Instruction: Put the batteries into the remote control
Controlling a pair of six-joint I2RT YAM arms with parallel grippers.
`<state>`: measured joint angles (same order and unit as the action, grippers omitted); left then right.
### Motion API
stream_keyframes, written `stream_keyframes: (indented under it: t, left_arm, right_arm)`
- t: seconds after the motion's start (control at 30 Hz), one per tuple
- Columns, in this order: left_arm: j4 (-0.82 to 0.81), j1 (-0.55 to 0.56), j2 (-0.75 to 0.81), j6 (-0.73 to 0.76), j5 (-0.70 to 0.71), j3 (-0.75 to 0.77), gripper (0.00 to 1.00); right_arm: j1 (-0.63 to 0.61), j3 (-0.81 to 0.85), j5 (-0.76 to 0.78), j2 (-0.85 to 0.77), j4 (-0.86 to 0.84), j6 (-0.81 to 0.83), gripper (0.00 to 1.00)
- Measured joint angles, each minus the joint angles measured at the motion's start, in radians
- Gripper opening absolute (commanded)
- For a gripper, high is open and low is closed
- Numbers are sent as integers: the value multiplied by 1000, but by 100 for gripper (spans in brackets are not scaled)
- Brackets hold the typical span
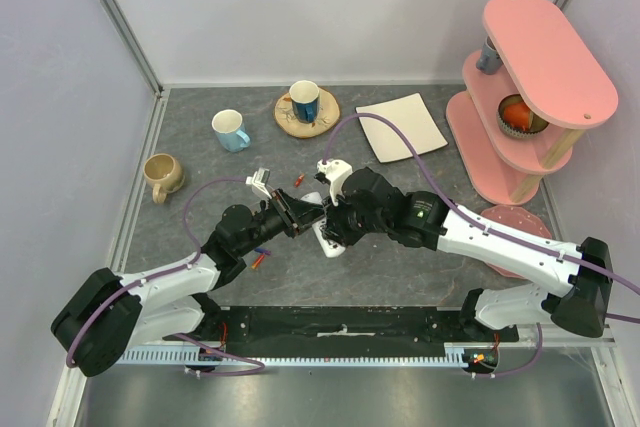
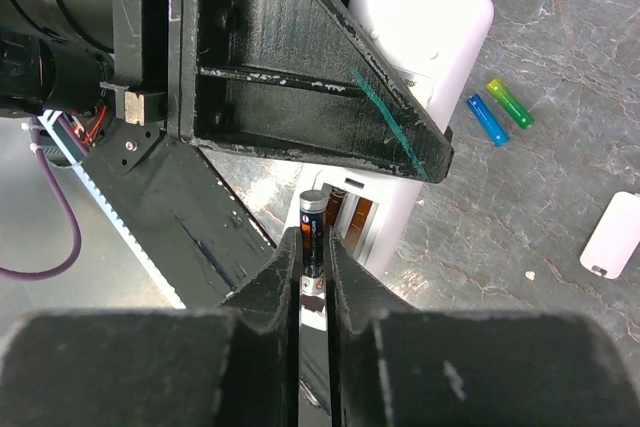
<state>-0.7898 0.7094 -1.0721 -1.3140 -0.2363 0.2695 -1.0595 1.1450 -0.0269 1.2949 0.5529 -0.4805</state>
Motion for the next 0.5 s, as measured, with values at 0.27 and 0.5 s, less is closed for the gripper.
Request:
stream_keyframes:
  t: [0.27, 0.5]
  left_arm:
    - [2, 0, 2, 0, 0, 0, 2]
    - [-15, 0, 7, 0, 1, -6, 2]
  right_arm:
    - [0, 0, 2, 0, 2, 0, 0]
    - [2, 38, 6, 0, 60, 0, 0]
